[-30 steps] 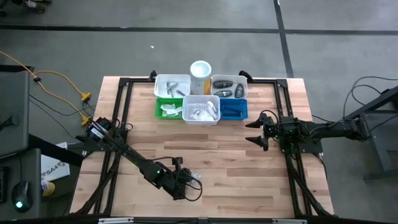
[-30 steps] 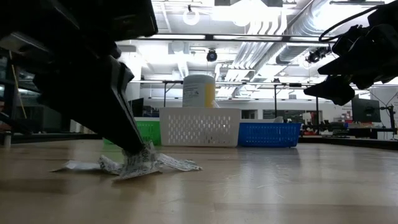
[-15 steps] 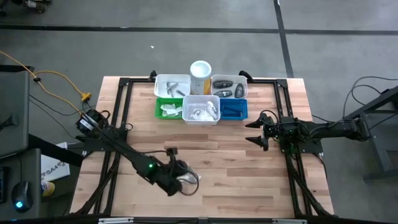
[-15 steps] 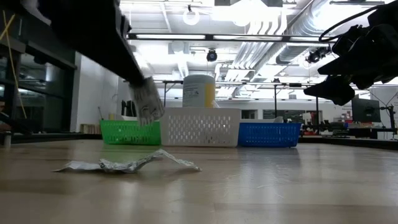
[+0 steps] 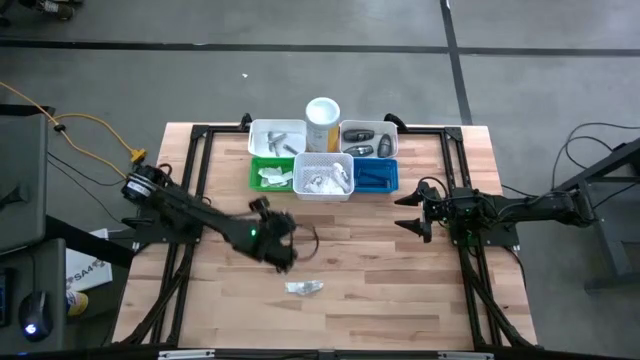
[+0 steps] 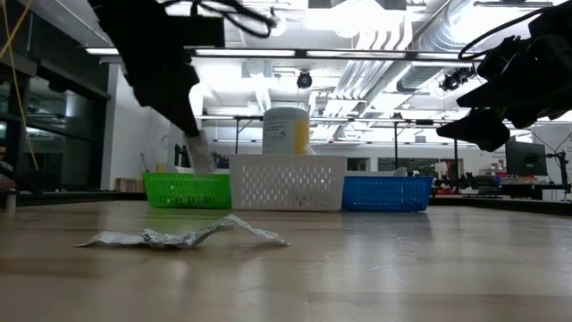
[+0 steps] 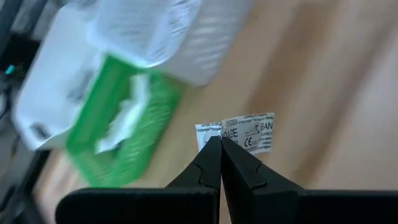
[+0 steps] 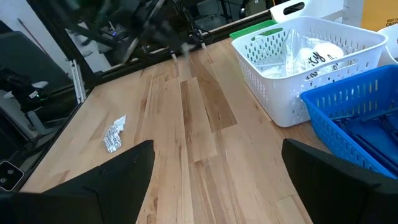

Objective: Pick & Place Travel size toiletries
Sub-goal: Put the white bandage into the green bin

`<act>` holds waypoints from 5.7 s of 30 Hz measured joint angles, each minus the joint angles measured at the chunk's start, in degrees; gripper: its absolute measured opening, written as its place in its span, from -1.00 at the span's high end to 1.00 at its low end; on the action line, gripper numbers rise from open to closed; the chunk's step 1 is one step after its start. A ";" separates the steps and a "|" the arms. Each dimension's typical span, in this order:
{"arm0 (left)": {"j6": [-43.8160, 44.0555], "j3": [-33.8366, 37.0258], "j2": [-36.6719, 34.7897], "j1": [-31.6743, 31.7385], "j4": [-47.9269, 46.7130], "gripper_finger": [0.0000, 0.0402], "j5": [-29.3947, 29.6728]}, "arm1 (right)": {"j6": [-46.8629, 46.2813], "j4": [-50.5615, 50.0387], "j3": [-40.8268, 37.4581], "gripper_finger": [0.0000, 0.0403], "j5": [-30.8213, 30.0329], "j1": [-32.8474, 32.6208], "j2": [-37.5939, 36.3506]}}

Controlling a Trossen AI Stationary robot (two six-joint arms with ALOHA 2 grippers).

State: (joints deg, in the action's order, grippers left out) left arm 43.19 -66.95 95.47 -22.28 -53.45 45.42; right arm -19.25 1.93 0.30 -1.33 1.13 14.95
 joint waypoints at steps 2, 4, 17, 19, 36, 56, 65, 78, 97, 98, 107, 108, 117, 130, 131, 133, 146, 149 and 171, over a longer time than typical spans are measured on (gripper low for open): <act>2.12 -0.01 -1.31 2.71 -4.69 1.00 0.09 | 0.00 0.00 0.00 -0.72 0.00 -0.01 0.01; 3.78 0.01 -2.85 5.62 -9.01 1.00 0.24 | 0.00 0.00 0.01 -0.72 0.01 -0.01 0.01; -5.25 6.11 -5.45 26.42 0.07 1.00 3.52 | -0.02 0.00 0.01 -0.72 0.01 -0.01 0.00; -8.58 7.99 -5.43 28.05 5.47 1.00 2.61 | 0.00 0.00 0.00 -0.72 0.00 -0.01 0.00; -16.41 12.55 -5.39 29.75 19.09 0.32 0.67 | -0.02 0.00 0.00 -0.72 -0.02 0.02 0.01; -21.03 11.53 -5.37 23.51 19.08 0.12 8.13 | -0.02 0.00 0.00 -0.72 0.00 -0.01 0.01; -23.91 11.47 -6.68 19.64 19.56 0.12 12.39 | -0.01 0.00 0.00 -0.72 -0.02 0.00 -0.02; -29.47 11.46 -8.76 8.90 19.37 0.12 21.34 | 0.00 0.00 0.01 -0.72 -0.02 -0.01 0.01; -29.21 11.46 -8.58 -5.79 19.73 0.12 18.61 | -0.01 0.00 0.01 -0.72 -0.01 -0.01 0.01; -29.11 11.46 -8.58 -6.20 19.96 0.12 15.95 | -0.01 0.00 0.00 -0.72 -0.02 0.01 0.01; -29.74 11.48 -4.72 -8.59 30.70 0.12 -9.38 | -0.02 0.00 0.00 -0.72 -0.01 -0.01 -0.01; -30.46 11.48 -3.80 -8.85 32.89 0.12 -10.75 | -0.01 0.00 0.00 -0.72 -0.01 0.01 0.00; -43.60 11.46 5.19 -10.47 54.12 0.12 -18.23 | -0.01 0.00 0.01 -0.72 -0.05 0.00 -0.02; -40.20 10.49 10.51 -12.80 60.80 -0.21 -17.47 | 0.00 0.00 0.00 -0.72 -0.02 -0.01 -0.01; -40.36 9.60 10.99 -13.00 61.75 -0.28 -16.88 | 0.00 0.00 0.01 -0.72 -0.02 -0.01 0.01; -40.71 9.07 11.20 -13.81 61.28 -0.39 -15.25 | -0.02 0.00 0.00 -0.72 0.00 -0.01 -0.02; -36.20 7.67 14.67 -15.74 59.35 -0.49 -8.68 | -0.02 0.07 0.00 -0.72 -0.02 0.00 -0.01; -37.40 7.57 16.04 -15.74 60.61 -0.49 -7.83 | -0.01 0.04 0.01 -0.72 -0.03 0.02 0.01; -38.86 7.61 16.95 -15.72 59.19 0.58 -6.24 | -0.02 0.02 0.00 -0.72 -0.02 0.00 0.01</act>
State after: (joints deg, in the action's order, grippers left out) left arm 4.33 -59.33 112.42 -38.00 5.74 39.18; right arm -19.26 1.96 0.30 -1.34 1.13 14.96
